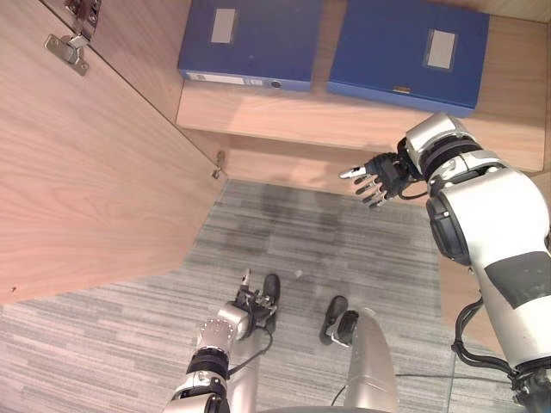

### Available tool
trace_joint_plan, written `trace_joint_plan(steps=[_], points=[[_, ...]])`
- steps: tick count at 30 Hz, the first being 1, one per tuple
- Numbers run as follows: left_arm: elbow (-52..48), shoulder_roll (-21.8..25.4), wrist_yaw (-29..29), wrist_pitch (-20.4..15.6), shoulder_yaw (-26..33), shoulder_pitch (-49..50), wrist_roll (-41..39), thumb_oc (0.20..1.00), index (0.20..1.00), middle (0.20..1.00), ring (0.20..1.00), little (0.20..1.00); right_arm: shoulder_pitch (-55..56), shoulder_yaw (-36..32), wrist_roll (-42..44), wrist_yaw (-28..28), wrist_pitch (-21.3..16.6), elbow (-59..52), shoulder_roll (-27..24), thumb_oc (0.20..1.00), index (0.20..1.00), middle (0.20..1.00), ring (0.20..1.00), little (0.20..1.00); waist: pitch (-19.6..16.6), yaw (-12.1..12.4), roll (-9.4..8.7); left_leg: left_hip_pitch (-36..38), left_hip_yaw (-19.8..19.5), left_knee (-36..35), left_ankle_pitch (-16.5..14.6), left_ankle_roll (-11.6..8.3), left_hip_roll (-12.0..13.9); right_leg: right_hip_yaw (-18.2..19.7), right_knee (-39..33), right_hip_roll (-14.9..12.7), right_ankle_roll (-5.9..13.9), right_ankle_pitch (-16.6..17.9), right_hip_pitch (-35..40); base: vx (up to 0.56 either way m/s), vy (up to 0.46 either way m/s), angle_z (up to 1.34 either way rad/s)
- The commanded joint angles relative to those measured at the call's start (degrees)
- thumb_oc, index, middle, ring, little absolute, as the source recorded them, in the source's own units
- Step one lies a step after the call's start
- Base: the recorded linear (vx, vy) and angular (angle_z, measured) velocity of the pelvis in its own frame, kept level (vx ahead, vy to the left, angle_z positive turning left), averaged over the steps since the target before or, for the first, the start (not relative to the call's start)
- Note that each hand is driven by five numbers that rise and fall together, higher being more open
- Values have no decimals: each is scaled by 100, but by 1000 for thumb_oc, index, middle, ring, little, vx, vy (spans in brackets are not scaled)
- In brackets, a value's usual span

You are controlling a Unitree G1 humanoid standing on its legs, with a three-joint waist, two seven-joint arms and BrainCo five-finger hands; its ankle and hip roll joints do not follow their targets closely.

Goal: Put the empty folder in the office cabinet

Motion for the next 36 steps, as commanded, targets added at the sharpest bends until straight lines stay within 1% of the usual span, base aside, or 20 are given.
trace_joint_plan(steps=[1, 2, 5, 6, 7, 8, 9, 10, 11, 15, 18, 19, 20, 21, 22, 23, 24, 26, 29, 36], points=[[11, -425, 368, 250, -233, 1011, 103, 1000, 1000, 1000, 1000, 1000, -181, 259, -952, 776, -243, 28, 173, 1000, 1000, 1000, 1000, 1000, 422, 79, -126, 536, -102, 126, -618, 93, -121, 24, -498, 131, 96, 242, 597, -91, 58, -5], [34, -379, 307, 380, -220, 919, 163, 1000, 1000, 1000, 1000, 1000, 132, 337, -1258, 935, -257, -74, 370, 1000, 1000, 1000, 1000, 1000, 472, 85, -112, 910, -105, -238, -485, 99, -123, 31, -820, 195, 160, 391, 935, -81, 44, -8], [218, -243, 305, 475, -188, 754, 312, 1000, 1000, 1000, 1000, 1000, 591, 219, -1453, 900, -198, -184, 677, 1000, 1000, 1000, 1000, 1000, 549, 90, -63, 1664, -159, -987, -222, 100, -103, 1, -1572, 345, 234, 709, 1733, -94, 49, -14], [219, -243, 304, 475, -187, 752, 312, 1000, 1000, 1000, 1000, 1000, 590, 219, -1453, 900, -198, -184, 677, 1000, 1000, 1000, 1000, 1000, 563, 92, -58, 1683, -162, -995, -219, 99, -102, -4, -1583, 347, 233, 713, 1754, -98, 54, -21], [488, -158, 228, 462, -165, 659, 483, 1000, 1000, 1000, 1000, 1000, 863, 23, -1406, 717, -134, -81, 849, 1000, 1000, 1000, 1000, 1000, 572, 110, -21, 2195, -181, -1518, -46, 88, -98, -71, -2202, 446, 280, 975, 2310, -79, 44, -23], [670, -84, 175, 454, -150, 609, 600, 1000, 1000, 1000, 1000, 1000, 959, -79, -1375, 613, -103, 10, 916, 1000, 1000, 1000, 1000, 1000, 586, 119, 7, 2479, -175, -1787, 51, 73, -79, -132, -2542, 485, 302, 1122, 2616, -83, 46, -22], [685, -78, 157, 452, -141, 600, 612, 1000, 1000, 1000, 1000, 1000, 956, -80, -1363, 600, -105, 14, 920, 1000, 1000, 1000, 1000, 1000, 638, 124, 21, 2557, -184, -1830, 68, 71, -73, -148, -2599, 496, 302, 1146, 2705, -37, 32, -20], [817, -26, 127, 474, -154, 581, 771, 1000, 1000, 1000, 1000, 1000, 1171, -320, -1219, 327, -62, 249, 1026, 1000, 1000, 1000, 1000, 1000, 662, 148, 87, 3123, -149, -2304, 217, 53, 6, -231, -3222, 521, 342, 1402, 3286, -11, 24, -18], [883, 6, 140, 467, -182, 586, 846, 1000, 1000, 1000, 1000, 1000, 1260, -421, -1138, 159, -58, 332, 1060, 1000, 1000, 1000, 1000, 1000, 658, 156, 120, 3402, -127, -2556, 319, 45, 29, -274, -3530, 536, 352, 1536, 3543, 24, 35, -20], [1111, 29, 115, 478, -224, 630, 1140, 1000, 1000, 1000, 1000, 1000, 1993, -860, -462, -884, -128, 524, 1154, 1000, 1000, 1000, 1000, 1000, 642, 235, 278, 4597, 34, -3280, 552, -9, 53, -430, -4478, 667, 387, 1870, 4637, 69, 22, -16], [1160, 10, 168, 464, -319, 811, 1342, 1000, 1000, 1000, 1000, 1000, 2543, -1154, -121, -1399, -192, 558, 1137, 1000, 1000, 1000, 1000, 1000, 550, 286, 354, 5291, 139, -3778, 742, -55, 53, -458, -5121, 775, 345, 2177, 5272, 77, -7, -24], [1160, 10, 168, 464, -320, 812, 1341, 1000, 1000, 1000, 1000, 1000, 2544, -1154, -119, -1401, -192, 558, 1137, 1000, 1000, 1000, 1000, 1000, 559, 288, 355, 5305, 139, -3785, 744, -55, 53, -458, -5128, 777, 345, 2180, 5286, 68, -4, -17], [1229, 39, 191, 479, -358, 825, 1419, 1000, 1000, 1000, 1000, 1000, 2732, -1259, 31, -1627, -222, 558, 1153, 1000, 1000, 1000, 1000, 1000, 478, 267, 372, 5489, 230, -3963, 843, -101, 72, -471, -5342, 806, 340, 2284, 5461, 104, -21, -12], [1283, 42, 166, 508, -450, 904, 1602, 1000, 1000, 1000, 1000, 1000, 3123, -1497, 413, -2162, -256, 513, 1192, 1000, 1000, 1000, 1000, 1000, 348, 266, 390, 5916, 300, -4396, 1006, -158, 55, -454, -5853, 939, 312, 2485, 5893, 106, -22, -6], [1277, 42, 167, 508, -459, 918, 1602, 1000, 1000, 1000, 1000, 1000, 3137, -1496, 440, -2190, -257, 511, 1200, 1000, 1000, 1000, 1000, 1000, 370, 277, 394, 5972, 305, -4435, 1019, -161, 55, -452, -5893, 947, 311, 2503, 5948, 142, -39, -11], [1283, 4, 232, 499, -619, 995, 1761, 1000, 1000, 1000, 1000, 1000, 3579, -1612, 833, -2775, -369, 479, 1258, 1000, 1000, 1000, 1000, 1000, 201, 263, 424, 6280, 381, -4868, 1227, -232, 73, -449, -6270, 1065, 298, 2655, 6207, 87, -35, -18], [1337, 18, 238, 488, -648, 1033, 1813, 1000, 1000, 1000, 1000, 1000, 3762, -1635, 924, -2960, -401, 487, 1323, 1000, 1000, 1000, 1000, 1000, 124, 285, 438, 6397, 402, -5000, 1263, -257, 91, -412, -6270, 1106, 293, 2620, 6256, 90, -54, -26], [1465, 54, 180, 476, -658, 1029, 1916, 1000, 1000, 1000, 1000, 1000, 3906, -1705, 974, -3001, -394, 487, 1337, 1000, 1000, 1000, 1000, 1000, 45, 283, 438, 6422, 455, -5000, 1266, -299, 144, -372, -6270, 1142, 275, 2626, 6267, 13, -52, -28], [1773, -28, 170, 482, -675, 952, 2109, 1000, 1000, 1000, 1000, 1000, 4532, -2067, 891, -2885, -101, 558, 1387, 1000, 1000, 1000, 1000, 1000, -234, 205, 445, 6404, 490, -5000, 1264, -407, 303, -280, -6270, 1275, 204, 2534, 6295, 6, -89, -21], [2269, -92, -83, 586, -563, 1018, 2254, 1000, 1000, 1000, 1000, 1000, 5572, -2150, 976, -3034, 10, 438, 1525, 1000, 1000, 1000, 1000, 1000, -437, 15, 460, 6830, 590, -5000, 1099, -426, 370, -36, -6270, 1473, 57, 2553, 6552, 56, -95, -14]])
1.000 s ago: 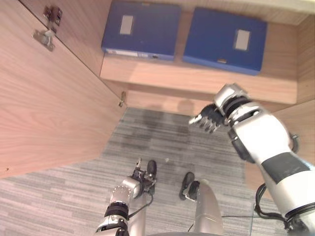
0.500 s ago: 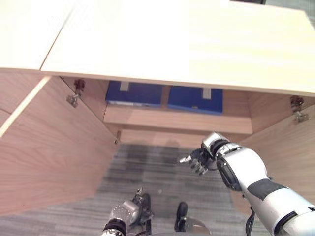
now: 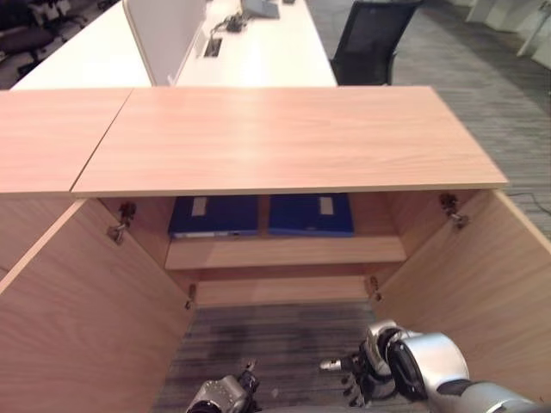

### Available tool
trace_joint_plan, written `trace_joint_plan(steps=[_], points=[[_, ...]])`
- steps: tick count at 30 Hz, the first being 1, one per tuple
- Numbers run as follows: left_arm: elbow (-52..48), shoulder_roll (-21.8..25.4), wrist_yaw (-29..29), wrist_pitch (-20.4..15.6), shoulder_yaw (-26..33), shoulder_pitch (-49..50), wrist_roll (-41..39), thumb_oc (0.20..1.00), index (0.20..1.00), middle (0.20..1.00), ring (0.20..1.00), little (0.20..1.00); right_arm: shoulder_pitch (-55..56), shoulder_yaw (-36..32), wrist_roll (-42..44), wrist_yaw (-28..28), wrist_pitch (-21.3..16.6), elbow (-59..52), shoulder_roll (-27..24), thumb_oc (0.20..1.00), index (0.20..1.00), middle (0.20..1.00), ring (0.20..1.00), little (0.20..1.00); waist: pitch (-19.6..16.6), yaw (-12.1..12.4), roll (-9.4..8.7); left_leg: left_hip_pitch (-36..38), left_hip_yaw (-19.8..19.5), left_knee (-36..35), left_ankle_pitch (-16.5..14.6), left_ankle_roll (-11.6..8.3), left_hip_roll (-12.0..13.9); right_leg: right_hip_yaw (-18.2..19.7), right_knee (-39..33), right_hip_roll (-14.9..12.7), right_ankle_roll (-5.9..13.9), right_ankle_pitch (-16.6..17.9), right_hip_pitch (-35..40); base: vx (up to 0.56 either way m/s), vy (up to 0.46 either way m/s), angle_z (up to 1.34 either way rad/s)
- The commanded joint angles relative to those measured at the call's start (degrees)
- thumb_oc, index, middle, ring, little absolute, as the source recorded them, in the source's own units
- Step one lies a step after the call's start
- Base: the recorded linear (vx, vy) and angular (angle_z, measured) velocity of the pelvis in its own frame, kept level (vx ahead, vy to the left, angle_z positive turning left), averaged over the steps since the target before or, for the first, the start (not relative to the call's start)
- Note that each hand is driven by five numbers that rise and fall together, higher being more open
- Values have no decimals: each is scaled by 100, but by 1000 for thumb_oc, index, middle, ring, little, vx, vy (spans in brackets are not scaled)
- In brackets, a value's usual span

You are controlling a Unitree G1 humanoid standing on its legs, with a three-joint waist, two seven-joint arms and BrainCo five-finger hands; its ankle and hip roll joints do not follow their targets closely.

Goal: Put the empty folder in the office cabinet

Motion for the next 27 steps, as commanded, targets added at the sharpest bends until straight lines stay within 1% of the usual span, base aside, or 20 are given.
trace_joint_plan(steps=[1, 2, 4, 5, 6, 7, 8, 9, 10, 11, 12, 13, 14, 15, 16, 18, 19, 21, 24, 27], points=[[511, -205, -200, 125, -80, -23, 119, 1000, 1000, 1000, 1000, 1000, -253, 85, 319, -587, 2, 438, 191, 1000, 1000, 1000, 1000, 1000, -32, 132, 36, 398, 61, -204, -185, -331, 169, 22, -1, 290, -336, 251, -242, 64, -126, -18], [571, -149, -252, 100, -28, -36, 153, 1000, 1000, 1000, 1000, 1000, -103, 414, 285, -979, -143, 276, 303, 1000, 1000, 1000, 1000, 1000, -34, 91, 29, 472, 153, -204, -210, -377, 213, 94, -1, 341, -365, 260, -227, 77, -160, -28], [543, -94, -237, 69, 3, -56, 195, 1000, 1000, 1000, 1000, 1000, 336, 978, 109, -1523, -409, -191, 428, 1000, 1000, 1000, 1000, 1000, -9, 25, 1, 605, 312, -204, -250, -443, 245, 212, -1, 398, -407, 284, -210, 37, -133, -52], [505, -43, -189, 43, 41, -91, 199, 1000, 1000, 1000, 1000, 1000, 628, 1189, 3, -1731, -470, -558, 459, 1000, 1000, 1000, 1000, 1000, 44, -55, -67, 549, 424, 159, -419, -505, 274, 289, -1, 411, -453, 323, -208, 5, -164, -42], [471, -15, -141, 17, 66, -112, 182, 1000, 1000, 1000, 1000, 1000, 806, 1278, -117, -1754, -468, -904, 436, 1000, 1000, 1000, 1000, 1000, 117, -127, -147, 447, 482, 553, -618, -507, 301, 383, -1, 395, -490, 365, -199, -17, -152, -31], [455, -7, -105, -2, 90, -105, 159, 1000, 1000, 1000, 1000, 1000, 927, 1326, -219, -1721, -417, -1159, 423, 1000, 1000, 1000, 1000, 1000, 137, -151, -180, 354, 477, 851, -784, -475, 340, 465, -1, 402, -508, 396, -208, -33, -93, -34], [434, 8, -97, -23, 128, -57, 131, 1000, 1000, 1000, 1000, 1000, 1057, 1354, -345, -1653, -337, -1514, 388, 1000, 1000, 1000, 1000, 1000, 208, -167, -222, 232, 285, 1192, -1002, -446, 310, 661, -1, 439, -553, 428, -209, -54, -30, -41], [366, 7, -52, -39, 158, 15, 52, 1000, 1000, 1000, 1000, 1000, 1220, 1363, -396, -1641, -267, -1909, 342, 1000, 1000, 1000, 1000, 1000, 229, -147, -255, 58, -140, 1401, -1138, -354, 161, 831, -1, 462, -577, 472, -267, -66, 6, -68], [251, -21, 19, -78, 182, 63, -57, 1000, 1000, 1000, 1000, 1000, 1436, 1342, -413, -1676, -215, -2291, 287, 1000, 1000, 1000, 1000, 1000, 207, -153, -281, -121, -602, 1496, -1209, -278, -37, 991, -1, 491, -615, 502, -317, -38, 25, -96], [153, -49, 70, -131, 217, 129, -144, 1000, 1000, 1000, 1000, 1000, 1655, 1279, -421, -1708, -145, -2594, 210, 1000, 1000, 1000, 1000, 1000, 214, -155, -265, -146, -1006, 1522, -1288, -267, -134, 1143, -1, 554, -640, 501, -308, -19, 11, -135], [146, -50, 76, -130, 212, 136, -149, 1000, 1000, 1000, 1000, 1000, 1664, 1280, -424, -1704, -138, -2606, 208, 1000, 1000, 1000, 1000, 1000, 196, -160, -281, -170, -1006, 1509, -1257, -265, -150, 1145, -1, 538, -640, 515, -335, 26, 37, -158], [-53, -107, 104, -243, 230, 331, -218, 1000, 1000, 1000, 1000, 1000, 2099, 1018, -377, -1699, -12, -3173, 93, 1000, 1000, 1000, 1000, 1000, 178, -235, -239, 58, -1425, 1156, -1257, -179, -247, 1437, -1, 646, -678, 599, -327, 29, 69, -134], [-87, -102, 103, -280, 245, 373, -238, 1000, 1000, 1000, 1000, 1000, 2308, 847, -355, -1680, 50, -3457, 27, 1000, 1000, 1000, 1000, 1000, 180, -283, -195, 214, -1455, 971, -1264, -129, -246, 1528, -1, 706, -683, 623, -310, 28, 109, -100], [-100, -80, 97, -297, 256, 398, -236, 1000, 1000, 1000, 1000, 1000, 2553, 700, -352, -1657, 127, -3736, -25, 1000, 1000, 1000, 1000, 1000, 160, -325, -192, 365, -1363, 703, -1165, -75, -249, 1641, -1, 735, -674, 684, -344, 1, 136, -54], [-121, -37, 123, -307, 283, 408, -221, 1000, 1000, 1000, 1000, 1000, 2783, 519, -320, -1682, 188, -3994, -84, 1000, 1000, 1000, 1000, 1000, 148, -383, -147, 501, -1247, 465, -1102, -44, -230, 1737, -1, 788, -661, 716, -346, -32, 155, -52], [-170, 35, 111, -317, 320, 393, -203, 1000, 1000, 1000, 1000, 1000, 3071, 215, -267, -1725, 277, -4318, -122, 1000, 1000, 1000, 1000, 1000, 115, -404, -119, 668, -1020, 56, -911, -10, -235, 1853, -1, 824, -618, 738, -387, -39, 156, -47], [-213, 66, 88, -320, 328, 395, -177, 1000, 1000, 1000, 1000, 1000, 3187, 111, -278, -1763, 262, -4437, -178, 1000, 1000, 1000, 1000, 1000, 107, -411, -98, 751, -948, -133, -804, 7, -258, 1907, -1, 835, -588, 764, -409, -43, 143, -54], [-262, 77, 88, -377, 336, 377, -160, 1000, 1000, 1000, 1000, 1000, 3398, -29, -325, -1839, 243, -4596, -286, 1000, 1000, 1000, 1000, 1000, 137, -411, -62, 757, -858, -204, -745, 29, -301, 1974, -1, 821, -530, 800, -473, -80, 148, -64], [-247, 121, 125, -388, 313, 313, -86, 1000, 1000, 1000, 1000, 1000, 3698, -356, -413, -1831, 317, -4737, -400, 1000, 1000, 1000, 1000, 1000, 161, -499, -16, 720, -781, -204, -727, 87, -349, 2002, -1, 764, -446, 864, -587, -88, 123, -21], [-113, 157, 137, -414, 306, 242, -45, 1000, 1000, 1000, 1000, 1000, 3834, -802, -175, -2143, 376, -4697, -440, 1000, 1000, 1000, 1000, 1000, 214, -577, 25, 634, -754, -204, -661, 181, -432, 2057, -1, 702, -339, 939, -733, -56, 146, -4]])
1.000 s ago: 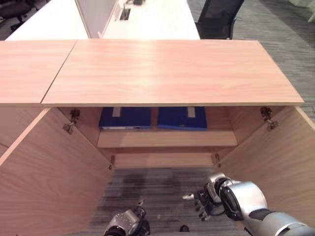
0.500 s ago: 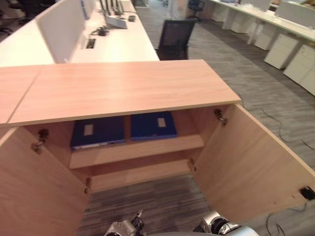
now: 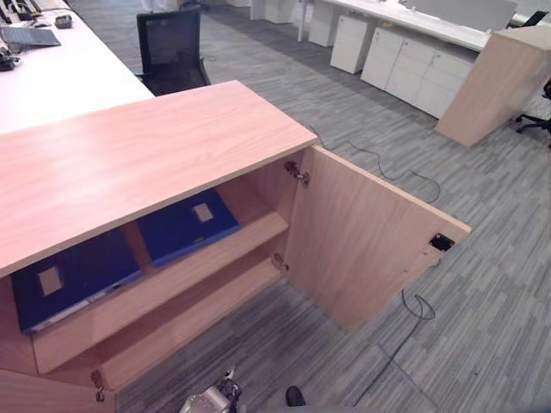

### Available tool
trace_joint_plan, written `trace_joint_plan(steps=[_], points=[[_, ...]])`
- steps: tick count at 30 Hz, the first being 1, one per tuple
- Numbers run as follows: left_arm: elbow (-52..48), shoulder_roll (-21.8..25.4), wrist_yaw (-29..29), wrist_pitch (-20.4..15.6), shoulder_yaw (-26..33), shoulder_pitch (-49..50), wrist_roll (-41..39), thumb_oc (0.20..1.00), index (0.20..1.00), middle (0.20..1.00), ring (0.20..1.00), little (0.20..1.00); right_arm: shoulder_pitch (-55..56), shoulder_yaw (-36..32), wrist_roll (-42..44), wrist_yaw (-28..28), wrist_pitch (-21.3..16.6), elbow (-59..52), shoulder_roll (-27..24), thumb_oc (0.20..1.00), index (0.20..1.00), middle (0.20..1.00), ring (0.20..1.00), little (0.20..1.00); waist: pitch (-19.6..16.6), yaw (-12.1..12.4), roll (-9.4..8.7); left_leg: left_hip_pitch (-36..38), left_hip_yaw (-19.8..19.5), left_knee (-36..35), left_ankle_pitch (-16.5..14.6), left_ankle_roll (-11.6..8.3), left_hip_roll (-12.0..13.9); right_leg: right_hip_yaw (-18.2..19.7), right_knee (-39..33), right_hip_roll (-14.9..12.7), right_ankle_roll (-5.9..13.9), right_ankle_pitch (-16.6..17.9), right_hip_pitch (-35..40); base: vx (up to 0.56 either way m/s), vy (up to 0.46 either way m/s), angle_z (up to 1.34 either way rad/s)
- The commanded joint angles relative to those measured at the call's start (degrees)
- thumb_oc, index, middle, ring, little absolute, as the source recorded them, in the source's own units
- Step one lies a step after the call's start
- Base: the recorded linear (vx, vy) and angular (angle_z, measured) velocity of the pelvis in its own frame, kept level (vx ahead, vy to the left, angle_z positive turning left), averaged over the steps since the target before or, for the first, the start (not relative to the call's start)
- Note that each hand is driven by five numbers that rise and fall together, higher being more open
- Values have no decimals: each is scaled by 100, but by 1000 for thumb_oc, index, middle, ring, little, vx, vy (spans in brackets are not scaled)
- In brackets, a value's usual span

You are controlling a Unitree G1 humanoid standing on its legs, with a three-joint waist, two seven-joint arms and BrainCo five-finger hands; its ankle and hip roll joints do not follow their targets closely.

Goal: Put the empty folder in the office cabinet

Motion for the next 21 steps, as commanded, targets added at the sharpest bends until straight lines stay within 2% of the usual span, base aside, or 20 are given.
trace_joint_plan(steps=[1, 2, 3, 5, 8, 9, 10, 12, 13, 14, 16, 17, 19, 21], points=[[394, -54, 45, 2, 67, -221, 70, 1000, 1000, 1000, 1000, 1000, 44, -445, 130, -417, 175, -103, -135, 1000, 1000, 1000, 1000, 1000, 5, 56, 120, 205, 75, 21, -560, 213, -181, -531, -558, 206, -271, 392, 123, -69, 84, -5], [395, -59, 41, -3, 76, -227, 69, 1000, 1000, 1000, 1000, 1000, 41, -437, 137, -423, 175, -110, -140, 1000, 1000, 1000, 1000, 1000, 32, 43, 56, 145, 81, 21, -427, 177, -209, -437, -558, 185, -256, 534, 62, 6, 174, -3], [514, -15, 34, 10, 78, -281, 115, 1000, 1000, 1000, 1000, 1000, 158, -776, 357, -622, 185, -208, -114, 1000, 1000, 1000, 1000, 1000, 17, 6, 144, 176, 79, 21, -544, 271, -221, -485, -558, 176, -203, 396, 59, -73, 112, -1], [625, 19, 12, 4, 96, -350, 164, 1000, 1000, 1000, 1000, 1000, 207, -1135, 741, -949, 128, -341, -79, 1000, 1000, 1000, 1000, 1000, 16, -25, 148, 139, 87, 21, -520, 326, -273, -467, -558, 134, -136, 408, -8, -36, 157, -4], [805, 73, -83, -27, 79, -486, 294, 1000, 1000, 1000, 1000, 1000, 73, -1453, 1245, -1396, -243, -546, -119, 1000, 1000, 1000, 1000, 1000, 45, -69, 143, 111, 120, 21, -481, 393, -343, -412, -558, 107, -46, 435, -90, -85, 111, -10], [875, 70, -63, -50, -10, -554, 375, 1000, 1000, 1000, 1000, 1000, -202, -1413, 1386, -1665, -661, -468, -347, 1000, 1000, 1000, 1000, 1000, 62, -70, 140, 112, 146, 21, -462, 434, -384, -428, -558, 74, 2, 444, -124, -79, 104, -8], [877, 63, -62, -52, -4, -564, 376, 1000, 1000, 1000, 1000, 1000, -220, -1409, 1403, -1680, -681, -445, -356, 1000, 1000, 1000, 1000, 1000, 72, -68, 145, 114, 149, 21, -463, 437, -386, -425, -558, 73, 5, 442, -122, -81, 102, -20], [913, 27, -34, -64, -87, -622, 431, 1000, 1000, 1000, 1000, 1000, -525, -1266, 1380, -1788, -1033, -418, -671, 1000, 1000, 1000, 1000, 1000, 91, -62, 142, 124, 171, 21, -443, 472, -424, -464, -558, 47, 49, 447, -151, -48, 65, -24], [913, 26, -34, -64, -85, -624, 431, 1000, 1000, 1000, 1000, 1000, -528, -1266, 1381, -1788, -1035, -414, -673, 1000, 1000, 1000, 1000, 1000, 93, -62, 143, 125, 171, 21, -443, 472, -424, -464, -558, 47, 50, 447, -150, -67, 92, -9], [965, -7, -76, -62, -205, -710, 505, 1000, 1000, 1000, 1000, 1000, -1011, -1187, 1395, -1954, -1381, -201, -1116, 1000, 1000, 1000, 1000, 1000, 111, -38, 133, 130, 202, 21, -419, 502, -459, -547, -558, 3, 111, 453, -180, -46, 60, -1], [986, -18, -99, -45, -271, -743, 552, 1000, 1000, 1000, 1000, 1000, -1236, -1198, 1465, -2049, -1507, -81, -1291, 1000, 1000, 1000, 1000, 1000, 114, -33, 119, 131, 201, 21, -405, 516, -474, -584, -558, -24, 131, 473, -193, -77, 81, -12], [1030, -34, -190, -21, -345, -804, 640, 1000, 1000, 1000, 1000, 1000, -1623, -1228, 1599, -2206, -1765, 54, -1573, 1000, 1000, 1000, 1000, 1000, 141, -39, 117, 135, 224, 21, -379, 536, -508, -625, -558, -78, 188, 464, -191, -101, 104, -20], [1082, -41, -291, 19, -420, -859, 737, 1000, 1000, 1000, 1000, 1000, -1924, -1252, 1680, -2366, -1889, 32, -1802, 1000, 1000, 1000, 1000, 1000, 142, -44, 111, 122, 213, 21, -343, 554, -540, -691, -558, -145, 231, 447, -187, -79, 85, -5], [1149, -20, -322, 40, -482, -908, 810, 1000, 1000, 1000, 1000, 1000, -2121, -1309, 1704, -2376, -1843, -117, -1965, 1000, 1000, 1000, 1000, 1000, 159, -70, 100, 100, 193, 21, -310, 565, -569, -727, -558, -193, 262, 463, -188, -74, 57, 7]])
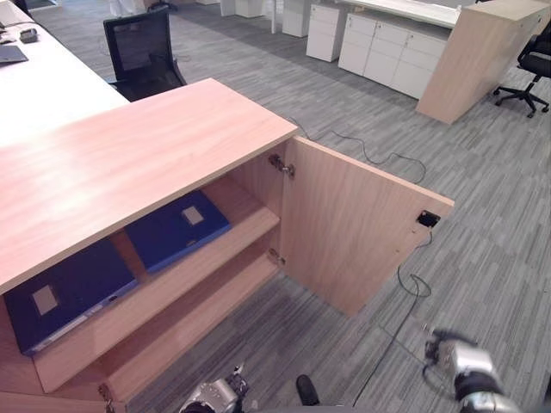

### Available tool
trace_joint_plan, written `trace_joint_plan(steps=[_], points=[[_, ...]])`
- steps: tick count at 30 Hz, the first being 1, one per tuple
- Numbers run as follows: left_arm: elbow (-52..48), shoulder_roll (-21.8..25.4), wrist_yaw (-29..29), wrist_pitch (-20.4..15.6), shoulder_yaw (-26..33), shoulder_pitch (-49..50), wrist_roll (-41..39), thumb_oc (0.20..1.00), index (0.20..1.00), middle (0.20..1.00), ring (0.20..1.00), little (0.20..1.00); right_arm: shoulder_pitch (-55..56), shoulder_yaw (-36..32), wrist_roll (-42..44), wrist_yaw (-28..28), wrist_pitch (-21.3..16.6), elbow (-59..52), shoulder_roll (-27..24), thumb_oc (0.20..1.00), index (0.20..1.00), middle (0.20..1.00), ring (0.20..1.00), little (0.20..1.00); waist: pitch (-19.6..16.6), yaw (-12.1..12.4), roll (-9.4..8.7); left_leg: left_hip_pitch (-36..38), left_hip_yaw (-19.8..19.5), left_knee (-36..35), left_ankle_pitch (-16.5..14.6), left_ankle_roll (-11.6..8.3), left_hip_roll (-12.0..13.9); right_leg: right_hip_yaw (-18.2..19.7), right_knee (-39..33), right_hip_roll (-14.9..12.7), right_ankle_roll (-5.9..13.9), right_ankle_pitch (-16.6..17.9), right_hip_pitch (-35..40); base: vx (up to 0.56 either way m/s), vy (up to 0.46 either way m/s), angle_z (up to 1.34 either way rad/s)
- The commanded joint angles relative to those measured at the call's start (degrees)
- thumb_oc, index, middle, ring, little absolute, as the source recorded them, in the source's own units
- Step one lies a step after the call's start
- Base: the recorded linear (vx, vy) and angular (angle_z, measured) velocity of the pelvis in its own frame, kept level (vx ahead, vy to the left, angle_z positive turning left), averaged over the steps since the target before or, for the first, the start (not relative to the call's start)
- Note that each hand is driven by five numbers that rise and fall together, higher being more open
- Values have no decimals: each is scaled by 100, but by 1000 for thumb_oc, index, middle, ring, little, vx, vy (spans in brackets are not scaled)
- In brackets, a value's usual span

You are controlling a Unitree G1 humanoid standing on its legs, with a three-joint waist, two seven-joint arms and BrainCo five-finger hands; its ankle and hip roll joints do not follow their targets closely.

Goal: Put the empty folder in the office cabinet

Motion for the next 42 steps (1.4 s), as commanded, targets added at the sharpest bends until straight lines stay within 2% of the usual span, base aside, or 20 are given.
trace_joint_plan(steps=[1, 3, 6, 7, 9, 11, 12, 14, 20, 24, 33, 42], points=[[488, -18, -111, 73, -195, -280, 278, 1000, 1000, 1000, 1000, 1000, -99, -266, 101, -247, -193, -48, -298, 1000, 1000, 1000, 1000, 1000, 79, 56, 85, 55, -217, 18, -334, 378, -324, -803, -321, 37, -54, 92, -186, -67, 50, 6], [514, 15, -103, 75, -201, -282, 289, 1000, 1000, 1000, 1000, 1000, -145, -250, 6, -151, -129, -383, -410, 1000, 1000, 1000, 1000, 1000, 119, 38, 85, 55, -253, 18, -313, 388, -326, -854, -295, -23, -16, 88, -152, -69, 20, 12], [542, 109, -52, 55, -101, -354, 214, 1000, 1000, 1000, 1000, 1000, -486, -30, -143, 100, -4, -665, -552, 1000, 1000, 1000, 1000, 1000, 306, 102, 162, 22, -192, 18, -229, 337, -161, -1387, 478, -131, 52, -351, -370, -151, -67, -7], [574, 149, -39, 50, -64, -381, 186, 1000, 1000, 1000, 1000, 1000, -608, 41, -198, 201, 33, -631, -614, 1000, 1000, 1000, 1000, 1000, 363, 119, 150, -66, -157, 18, -55, 283, -102, -1325, 734, -140, 35, -343, -482, -166, -100, -26], [581, 200, -2, 66, -27, -420, 152, 1000, 1000, 1000, 1000, 1000, -763, 137, -300, 321, 84, -661, -751, 1000, 1000, 1000, 1000, 1000, 375, 143, 179, -89, -152, 18, -49, 251, -44, -1209, 1002, -104, -16, -497, -519, -81, -44, -6], [562, 230, 40, 93, -29, -372, 155, 1000, 1000, 1000, 1000, 1000, -894, 192, -406, 483, 153, -624, -849, 1000, 1000, 1000, 1000, 1000, 298, 176, 127, -57, -135, 18, -94, 234, -80, -1227, 553, -210, -93, -432, -149, 62, -25, -8], [517, 251, 78, 93, 8, -245, 161, 1000, 1000, 1000, 1000, 1000, -902, 247, -449, 505, 145, -537, -958, 1000, 1000, 1000, 1000, 1000, 230, 194, 75, 31, -238, 18, -144, 224, -149, -1253, 55, -275, -163, -291, 259, 160, -63, -18], [495, 299, 87, 113, 76, -118, 123, 1000, 1000, 1000, 1000, 1000, -1007, 355, -465, 565, 148, -427, -1082, 1000, 1000, 1000, 1000, 1000, 151, 217, 66, 132, -278, 18, -198, 210, -156, -1304, -283, -278, -200, -134, 437, 138, -70, 6], [507, 346, 4, 92, 97, -21, 198, 1000, 1000, 1000, 1000, 1000, -1169, 84, 53, 695, 46, -400, -1023, 1000, 1000, 1000, 1000, 1000, -7, 243, 56, 149, -282, 18, -245, 183, -127, -1340, -321, -201, -277, -115, 427, 49, -67, 0], [544, 324, -26, 85, 71, -35, 237, 1000, 1000, 1000, 1000, 1000, -1561, 129, 559, 859, -297, -178, -1050, 1000, 1000, 1000, 1000, 1000, -80, 255, 85, 190, -283, 18, -279, 159, -85, -1356, -321, -123, -340, -119, 454, 36, -71, -2], [573, 347, -133, 161, 48, -27, 309, 1000, 1000, 1000, 1000, 1000, -2249, 904, 505, 1500, -383, -254, -1492, 1000, 1000, 1000, 1000, 1000, -168, 267, 120, 238, -299, 18, -326, 113, -31, -1351, -321, -23, -431, -149, 521, 24, -59, 1], [591, 400, -110, 200, 88, 30, 325, 1000, 1000, 1000, 1000, 1000, -2717, 1618, 604, 2289, -496, -365, -1375, 1000, 1000, 1000, 1000, 1000, -210, 335, 139, 282, -334, 18, -357, 44, 19, -1415, -321, 43, -499, -177, 598, 24, -49, 0]])
